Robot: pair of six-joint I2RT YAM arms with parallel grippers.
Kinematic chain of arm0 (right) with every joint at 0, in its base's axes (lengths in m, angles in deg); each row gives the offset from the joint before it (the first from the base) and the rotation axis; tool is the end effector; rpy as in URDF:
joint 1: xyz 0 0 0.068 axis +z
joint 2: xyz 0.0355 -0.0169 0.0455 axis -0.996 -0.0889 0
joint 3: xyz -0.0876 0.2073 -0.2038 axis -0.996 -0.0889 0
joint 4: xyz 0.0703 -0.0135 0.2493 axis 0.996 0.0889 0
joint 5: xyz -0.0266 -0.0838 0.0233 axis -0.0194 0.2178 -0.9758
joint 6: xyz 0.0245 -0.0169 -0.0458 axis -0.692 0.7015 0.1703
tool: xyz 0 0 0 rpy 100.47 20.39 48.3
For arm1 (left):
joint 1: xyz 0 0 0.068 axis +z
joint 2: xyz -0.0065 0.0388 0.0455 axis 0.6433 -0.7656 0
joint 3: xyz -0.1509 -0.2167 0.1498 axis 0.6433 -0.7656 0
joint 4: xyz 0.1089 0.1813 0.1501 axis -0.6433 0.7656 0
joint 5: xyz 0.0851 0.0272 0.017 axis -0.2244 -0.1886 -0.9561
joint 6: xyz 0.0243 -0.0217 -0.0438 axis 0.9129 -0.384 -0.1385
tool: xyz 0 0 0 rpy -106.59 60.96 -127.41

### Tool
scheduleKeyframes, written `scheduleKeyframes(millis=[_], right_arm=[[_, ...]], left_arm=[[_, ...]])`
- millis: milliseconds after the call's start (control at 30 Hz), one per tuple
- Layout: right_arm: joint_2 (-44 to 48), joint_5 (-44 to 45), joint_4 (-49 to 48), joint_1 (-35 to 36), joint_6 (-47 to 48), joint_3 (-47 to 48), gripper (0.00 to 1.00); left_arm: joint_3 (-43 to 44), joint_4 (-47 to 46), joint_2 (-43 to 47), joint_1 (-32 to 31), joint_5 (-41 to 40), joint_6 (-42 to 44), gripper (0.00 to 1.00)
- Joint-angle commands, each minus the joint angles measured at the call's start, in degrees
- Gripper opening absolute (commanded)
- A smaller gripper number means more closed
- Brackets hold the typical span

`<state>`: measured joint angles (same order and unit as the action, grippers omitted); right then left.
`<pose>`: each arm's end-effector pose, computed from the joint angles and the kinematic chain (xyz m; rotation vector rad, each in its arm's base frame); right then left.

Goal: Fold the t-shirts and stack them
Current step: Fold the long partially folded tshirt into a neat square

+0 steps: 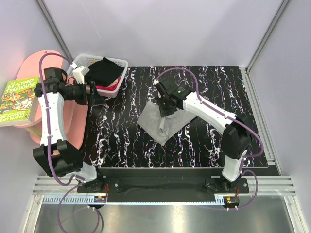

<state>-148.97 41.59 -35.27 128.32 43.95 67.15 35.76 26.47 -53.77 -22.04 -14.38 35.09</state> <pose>0.2953 0.2768 0.3195 -0.5776 2.5725 0.3126 0.2688 0.0589 0.4017 0.3408 2.2931 -0.7492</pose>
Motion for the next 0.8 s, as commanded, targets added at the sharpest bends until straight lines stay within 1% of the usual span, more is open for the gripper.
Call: scheduleKeyframes(millis=[0,200,467,567,767], right_arm=[[-0.24,-4.25,-4.84,-3.6,1.88,-0.36,0.0],[1.25,-6.81,-8.01,-9.49,1.0,-4.49,0.0],[-1.38,-9.7,-11.09,-15.03,0.73,-8.1,0.0],[-2.7,-10.5,-11.7,-16.43,0.99,-7.84,0.0],[-5.16,-12.78,-11.44,-18.1,1.26,-4.33,0.0]], left_arm=[[2.99,-0.08,-0.26,0.19,1.62,-0.22,0.91],[3.95,0.54,-1.05,0.02,1.54,-0.14,0.91],[4.22,0.89,-1.14,-0.42,1.01,-0.05,0.91],[4.22,0.98,-1.05,-0.6,0.83,-0.05,0.91],[4.04,1.24,-1.58,-0.77,1.01,0.04,0.91]])
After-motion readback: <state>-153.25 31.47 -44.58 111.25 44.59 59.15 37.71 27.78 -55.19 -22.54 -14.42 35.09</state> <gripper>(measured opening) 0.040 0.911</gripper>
